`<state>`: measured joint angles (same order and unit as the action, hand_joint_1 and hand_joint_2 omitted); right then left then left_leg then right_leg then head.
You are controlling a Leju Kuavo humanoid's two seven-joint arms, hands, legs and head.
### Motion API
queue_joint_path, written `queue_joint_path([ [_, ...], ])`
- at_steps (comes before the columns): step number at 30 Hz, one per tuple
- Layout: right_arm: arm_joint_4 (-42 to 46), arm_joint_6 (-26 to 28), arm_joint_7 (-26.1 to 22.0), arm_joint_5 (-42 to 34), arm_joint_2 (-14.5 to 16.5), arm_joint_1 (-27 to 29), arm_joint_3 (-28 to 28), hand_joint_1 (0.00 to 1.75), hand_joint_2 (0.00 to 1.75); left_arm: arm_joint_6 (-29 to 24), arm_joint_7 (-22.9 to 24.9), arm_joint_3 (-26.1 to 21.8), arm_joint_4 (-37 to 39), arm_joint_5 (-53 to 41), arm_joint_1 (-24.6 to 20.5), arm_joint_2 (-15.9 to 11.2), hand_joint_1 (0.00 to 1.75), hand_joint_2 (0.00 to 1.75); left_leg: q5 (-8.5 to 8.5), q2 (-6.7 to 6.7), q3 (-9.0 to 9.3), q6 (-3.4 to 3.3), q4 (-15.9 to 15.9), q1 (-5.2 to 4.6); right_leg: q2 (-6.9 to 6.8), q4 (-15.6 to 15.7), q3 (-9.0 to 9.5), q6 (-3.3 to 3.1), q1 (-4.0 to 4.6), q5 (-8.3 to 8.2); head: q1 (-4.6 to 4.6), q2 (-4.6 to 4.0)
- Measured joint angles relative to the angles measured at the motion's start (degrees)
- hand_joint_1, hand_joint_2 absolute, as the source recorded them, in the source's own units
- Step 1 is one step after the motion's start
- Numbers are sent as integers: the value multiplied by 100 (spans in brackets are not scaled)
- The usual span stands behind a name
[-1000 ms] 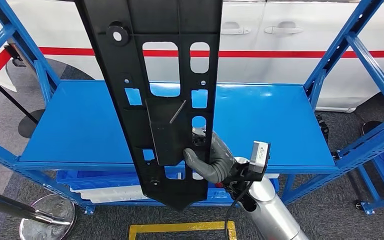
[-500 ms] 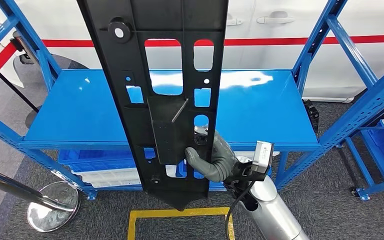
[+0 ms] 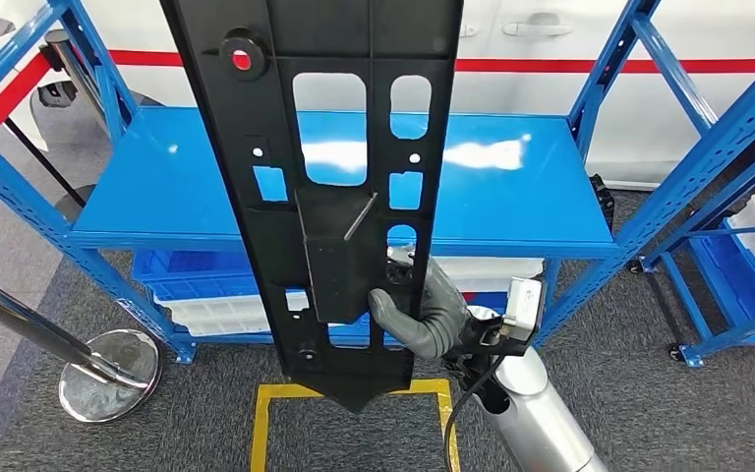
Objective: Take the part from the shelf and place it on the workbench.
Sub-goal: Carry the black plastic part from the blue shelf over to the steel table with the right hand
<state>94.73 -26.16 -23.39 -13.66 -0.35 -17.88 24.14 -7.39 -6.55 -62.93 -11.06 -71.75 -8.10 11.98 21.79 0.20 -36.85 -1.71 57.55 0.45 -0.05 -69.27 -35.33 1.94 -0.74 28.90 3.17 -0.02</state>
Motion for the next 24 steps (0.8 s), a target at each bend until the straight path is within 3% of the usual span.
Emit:
queue_joint_path([
  [2,1,0,-2,3,12,-6,-12,175,175,13,7,0,0,-13,-2,0,0,175,-104,-7,-109,48,35,-14,1,825,621,-63,25,46,2,0],
  [3,1,0,-5,4,18,-8,-22,175,175,17,16,0,0,-18,-3,0,0,175,-156,-9,-127,79,36,-18,5,1102,799,-99,42,118,3,0],
  [4,0,0,-8,7,24,-9,-32,175,175,20,26,0,0,-20,-3,0,0,175,-213,-10,-134,113,22,-19,8,1232,858,-135,61,154,4,0],
  [6,-4,0,-13,8,31,-9,-48,175,175,21,45,-1,0,-21,5,-1,0,175,-255,-14,-169,184,6,-11,-1,1260,773,-220,43,43,4,-1],
  [7,-6,-2,-12,9,39,-9,-51,175,175,21,49,-1,0,-20,8,-2,0,175,-136,-19,-220,215,76,-7,-13,1265,710,-268,30,-31,5,-1],
  [9,-8,-15,-10,9,66,-7,-56,175,175,20,52,-3,0,-18,4,-2,0,175,427,-23,-382,270,558,10,-37,1278,545,-335,15,-188,7,0],
  [10,-9,-27,-10,9,82,-5,-59,175,175,20,51,-4,0,-18,-3,-2,0,175,734,-22,-464,295,933,13,-39,1274,451,-351,17,-262,7,0],
  [11,-11,-38,-9,9,96,-1,-62,175,175,20,50,-4,0,-18,-8,-2,0,175,937,-21,-520,317,1324,17,-43,1266,350,-351,20,-339,7,0],
  [12,-13,-50,-9,9,105,2,-65,175,175,20,49,-4,0,-18,-13,-2,0,175,988,-21,-522,332,1622,18,-46,1253,246,-346,22,-412,7,-1],
  [13,-15,-61,-9,9,113,5,-68,175,175,19,48,-4,0,-19,-15,-2,0,175,896,-20,-436,340,1744,20,-49,1234,137,-336,23,-484,7,-1],
  [14,-16,-71,-9,9,118,7,-72,175,175,19,49,-4,0,-19,-14,-3,0,175,738,-20,-262,339,1678,23,-50,1213,31,-320,22,-550,7,-1],
  [15,-16,-82,-9,9,122,8,-75,175,175,18,51,-4,0,-19,-11,-7,0,175,604,-21,18,330,1395,25,-48,1186,-65,-300,22,-611,7,-1],
  [17,-14,-104,-8,9,132,1,-83,175,175,18,52,-4,0,-20,-11,-13,0,175,656,-28,662,282,538,12,-45,1128,-208,-244,38,-712,7,0],
  [18,-14,-112,-8,9,137,-6,-86,175,175,19,51,-4,0,-20,-11,-14,0,175,750,-34,869,245,206,-1,-49,1111,-246,-212,45,-763,7,0],
  [19,-14,-118,-8,8,141,-12,-88,175,175,19,50,-4,0,-20,-11,-14,0,175,824,-40,956,204,25,-17,-54,1111,-267,-177,48,-816,7,0],
  [21,-19,-129,-9,7,144,-17,-94,175,175,21,51,-5,0,-20,8,-11,0,175,758,-27,890,112,-23,-16,-55,1122,-298,-107,38,-895,5,0],
  [22,-22,-136,-10,6,144,-16,-98,175,175,22,53,-6,0,-20,18,-10,0,175,690,-12,836,62,-25,-8,-46,1067,-344,-76,30,-811,5,0],
  [24,-30,-145,-11,5,142,-15,-110,175,175,24,55,-7,0,-20,25,-8,0,175,532,19,688,-19,-41,4,-24,644,-508,-31,8,-328,5,0],
])
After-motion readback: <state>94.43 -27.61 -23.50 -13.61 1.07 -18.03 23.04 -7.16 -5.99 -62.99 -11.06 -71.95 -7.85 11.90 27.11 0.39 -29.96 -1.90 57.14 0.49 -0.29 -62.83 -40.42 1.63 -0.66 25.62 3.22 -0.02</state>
